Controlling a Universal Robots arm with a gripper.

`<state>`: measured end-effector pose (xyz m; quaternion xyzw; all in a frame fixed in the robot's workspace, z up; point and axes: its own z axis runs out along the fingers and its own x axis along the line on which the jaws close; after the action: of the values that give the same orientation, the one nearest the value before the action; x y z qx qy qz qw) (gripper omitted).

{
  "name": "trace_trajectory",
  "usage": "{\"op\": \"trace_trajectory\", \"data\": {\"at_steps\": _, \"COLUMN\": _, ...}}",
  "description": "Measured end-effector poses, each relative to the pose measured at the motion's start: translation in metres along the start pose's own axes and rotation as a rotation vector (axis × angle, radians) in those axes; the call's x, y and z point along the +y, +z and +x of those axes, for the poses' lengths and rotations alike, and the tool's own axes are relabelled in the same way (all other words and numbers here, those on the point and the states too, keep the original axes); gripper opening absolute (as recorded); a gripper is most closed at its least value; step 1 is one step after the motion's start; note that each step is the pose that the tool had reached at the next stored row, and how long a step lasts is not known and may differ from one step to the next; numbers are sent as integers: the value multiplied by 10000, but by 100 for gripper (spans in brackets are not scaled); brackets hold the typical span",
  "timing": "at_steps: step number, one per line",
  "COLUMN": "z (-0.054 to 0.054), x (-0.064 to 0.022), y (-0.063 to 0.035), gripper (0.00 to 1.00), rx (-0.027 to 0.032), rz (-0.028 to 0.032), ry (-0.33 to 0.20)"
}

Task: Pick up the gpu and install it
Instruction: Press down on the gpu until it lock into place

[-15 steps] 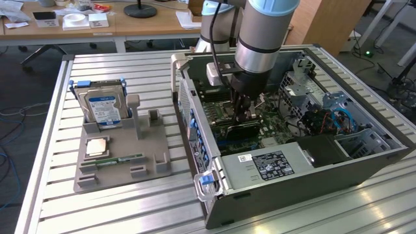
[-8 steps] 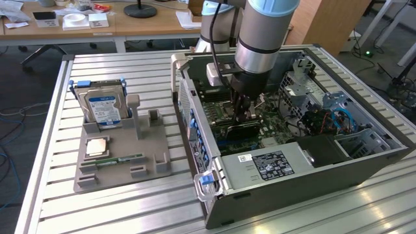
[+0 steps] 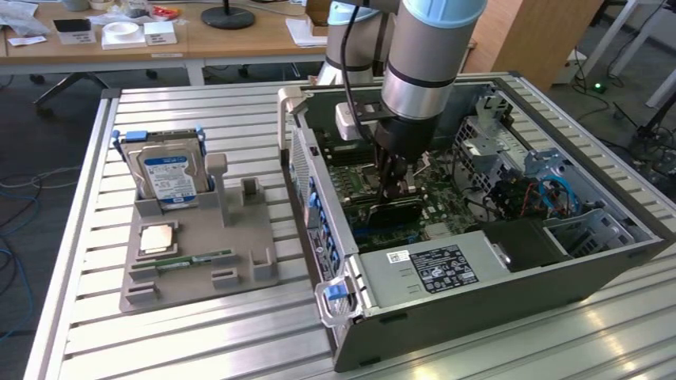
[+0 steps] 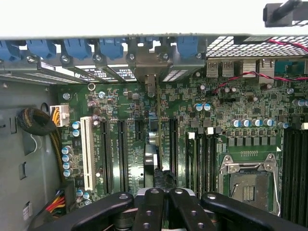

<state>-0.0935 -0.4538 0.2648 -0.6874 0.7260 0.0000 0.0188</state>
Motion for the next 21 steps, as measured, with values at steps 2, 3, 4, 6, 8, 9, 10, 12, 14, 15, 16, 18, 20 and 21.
{"op": "trace_trajectory", "data": {"at_steps": 2, "z": 0, "x": 0, "y": 4, "gripper": 11, "rx": -3, "rz": 1, "ry": 0}}
{"op": "trace_trajectory", "data": {"at_steps": 3, "z": 0, "x": 0, "y": 13, "gripper": 11, "rx": 2, "rz": -1, "ry": 0}}
{"op": "trace_trajectory", "data": {"at_steps": 4, "z": 1, "x": 0, "y": 19, "gripper": 11, "rx": 1, "rz": 0, "ry": 0}}
{"op": "trace_trajectory", "data": {"at_steps": 6, "z": 1, "x": 1, "y": 19, "gripper": 11, "rx": 1, "rz": -1, "ry": 0}}
{"op": "trace_trajectory", "data": {"at_steps": 8, "z": 1, "x": 1, "y": 20, "gripper": 11, "rx": 0, "rz": 0, "ry": 0}}
{"op": "trace_trajectory", "data": {"at_steps": 9, "z": 1, "x": 1, "y": 20, "gripper": 11, "rx": 0, "rz": 0, "ry": 0}}
{"op": "trace_trajectory", "data": {"at_steps": 10, "z": 1, "x": 0, "y": 20, "gripper": 11, "rx": -1, "rz": 0, "ry": 0}}
{"op": "trace_trajectory", "data": {"at_steps": 12, "z": 0, "x": 0, "y": 23, "gripper": 11, "rx": -1, "rz": 0, "ry": 0}}
{"op": "trace_trajectory", "data": {"at_steps": 14, "z": 1, "x": 0, "y": 23, "gripper": 11, "rx": -1, "rz": 0, "ry": 0}}
{"op": "trace_trajectory", "data": {"at_steps": 15, "z": 1, "x": 1, "y": 23, "gripper": 11, "rx": -1, "rz": 0, "ry": 0}}
{"op": "trace_trajectory", "data": {"at_steps": 16, "z": 1, "x": 1, "y": 23, "gripper": 11, "rx": 0, "rz": 0, "ry": 0}}
{"op": "trace_trajectory", "data": {"at_steps": 18, "z": 1, "x": 1, "y": 23, "gripper": 11, "rx": -1, "rz": 0, "ry": 0}}
{"op": "trace_trajectory", "data": {"at_steps": 20, "z": 1, "x": 1, "y": 23, "gripper": 11, "rx": -1, "rz": 0, "ry": 0}}
{"op": "trace_trajectory", "data": {"at_steps": 21, "z": 1, "x": 1, "y": 24, "gripper": 11, "rx": 0, "rz": 0, "ry": 0}}
